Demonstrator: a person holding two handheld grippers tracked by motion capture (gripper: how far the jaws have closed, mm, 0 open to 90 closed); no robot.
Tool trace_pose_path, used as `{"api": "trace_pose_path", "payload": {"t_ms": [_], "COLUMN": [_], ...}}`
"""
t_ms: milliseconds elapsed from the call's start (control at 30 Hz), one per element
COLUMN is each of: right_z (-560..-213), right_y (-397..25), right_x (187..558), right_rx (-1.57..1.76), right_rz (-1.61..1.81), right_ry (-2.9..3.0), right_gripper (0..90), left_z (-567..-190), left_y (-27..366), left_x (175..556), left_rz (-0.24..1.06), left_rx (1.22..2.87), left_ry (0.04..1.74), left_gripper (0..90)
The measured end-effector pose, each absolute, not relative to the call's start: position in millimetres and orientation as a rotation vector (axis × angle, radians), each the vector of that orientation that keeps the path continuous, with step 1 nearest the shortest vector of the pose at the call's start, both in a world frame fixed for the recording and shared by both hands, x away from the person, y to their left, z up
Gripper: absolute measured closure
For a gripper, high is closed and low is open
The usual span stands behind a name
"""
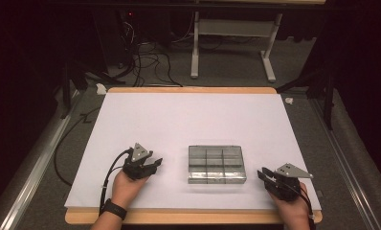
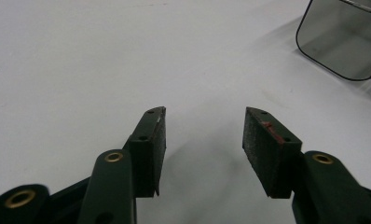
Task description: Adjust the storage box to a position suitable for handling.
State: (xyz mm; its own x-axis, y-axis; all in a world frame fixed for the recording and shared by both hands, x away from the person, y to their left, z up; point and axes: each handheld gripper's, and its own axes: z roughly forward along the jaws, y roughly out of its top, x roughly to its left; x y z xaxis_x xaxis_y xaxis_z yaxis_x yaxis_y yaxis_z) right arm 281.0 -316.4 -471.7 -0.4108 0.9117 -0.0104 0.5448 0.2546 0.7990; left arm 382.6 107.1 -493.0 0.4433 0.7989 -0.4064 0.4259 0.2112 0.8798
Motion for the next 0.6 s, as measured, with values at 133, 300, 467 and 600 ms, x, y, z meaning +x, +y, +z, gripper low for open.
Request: {"api": "trace_pose_path", "payload": {"t_ms": [133,300,467,600], "right_z": [-469,-468,-467,-467], "right_y": [-309,-303,-295,-291], "right_x": [275,271,266,264], "right_rx": [1.291,1.258,1.214,1.187], "right_rz": [1.025,1.053,1.06,1.071], "right_ry": [2.081,2.12,2.148,2.169], "right_gripper": [77.3,86.8,90.0,90.0], "left_z": [-493,-494,-493,-493], "left_y": [107,107,107,107], "left_x": [382,383,382,383], "left_rz": [0.372,0.374,0.376,0.369], "left_rx": [1.421,1.425,1.433,1.419], "left_ry": [1.168,1.171,1.169,1.171], "left_gripper": [48.8,48.0,47.9,47.9]}}
